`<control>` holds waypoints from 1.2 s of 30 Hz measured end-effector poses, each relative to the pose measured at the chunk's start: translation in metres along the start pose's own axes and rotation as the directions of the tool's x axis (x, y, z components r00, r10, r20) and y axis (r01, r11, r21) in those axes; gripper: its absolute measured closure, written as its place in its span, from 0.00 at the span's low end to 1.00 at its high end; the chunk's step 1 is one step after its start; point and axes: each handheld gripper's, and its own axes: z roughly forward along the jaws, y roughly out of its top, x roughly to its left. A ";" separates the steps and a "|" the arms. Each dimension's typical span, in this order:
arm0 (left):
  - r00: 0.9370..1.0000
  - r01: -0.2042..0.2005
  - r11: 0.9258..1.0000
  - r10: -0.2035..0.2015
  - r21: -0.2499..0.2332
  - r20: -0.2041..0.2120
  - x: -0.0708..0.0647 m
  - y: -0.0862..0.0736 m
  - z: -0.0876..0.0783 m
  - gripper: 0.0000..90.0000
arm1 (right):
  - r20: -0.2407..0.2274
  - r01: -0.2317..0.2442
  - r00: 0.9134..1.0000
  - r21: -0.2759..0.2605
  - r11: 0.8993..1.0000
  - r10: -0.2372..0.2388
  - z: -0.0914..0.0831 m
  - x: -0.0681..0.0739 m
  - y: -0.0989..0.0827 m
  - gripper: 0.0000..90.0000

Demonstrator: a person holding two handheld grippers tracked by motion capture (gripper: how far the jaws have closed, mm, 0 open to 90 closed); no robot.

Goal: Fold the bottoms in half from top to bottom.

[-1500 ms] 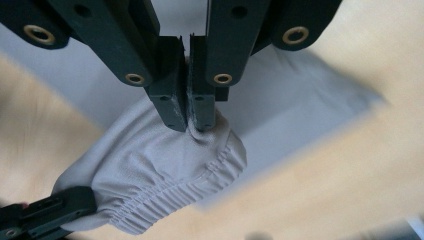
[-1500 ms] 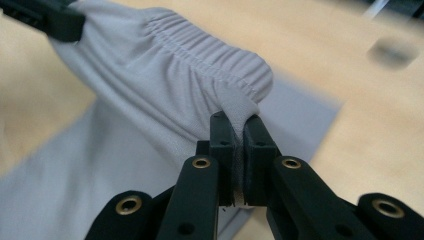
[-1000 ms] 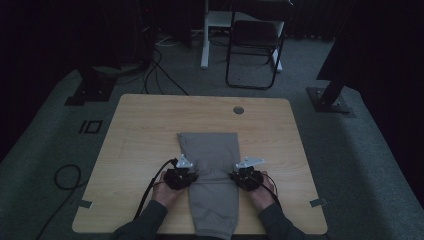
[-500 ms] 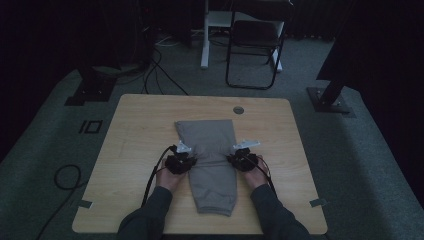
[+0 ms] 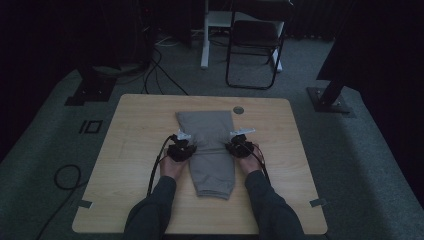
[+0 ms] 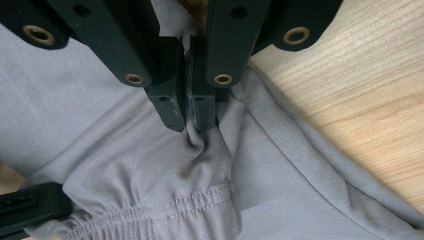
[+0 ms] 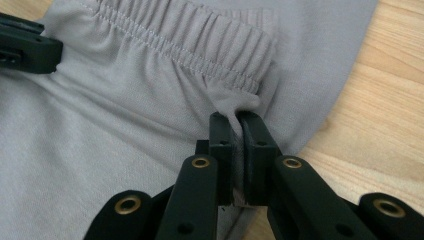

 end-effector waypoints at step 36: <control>0.989 -0.023 1.000 0.022 0.007 0.147 -0.027 -0.038 -0.059 0.77 | -0.059 0.136 0.989 -0.015 0.991 -0.137 -0.064 0.034 -0.062 0.78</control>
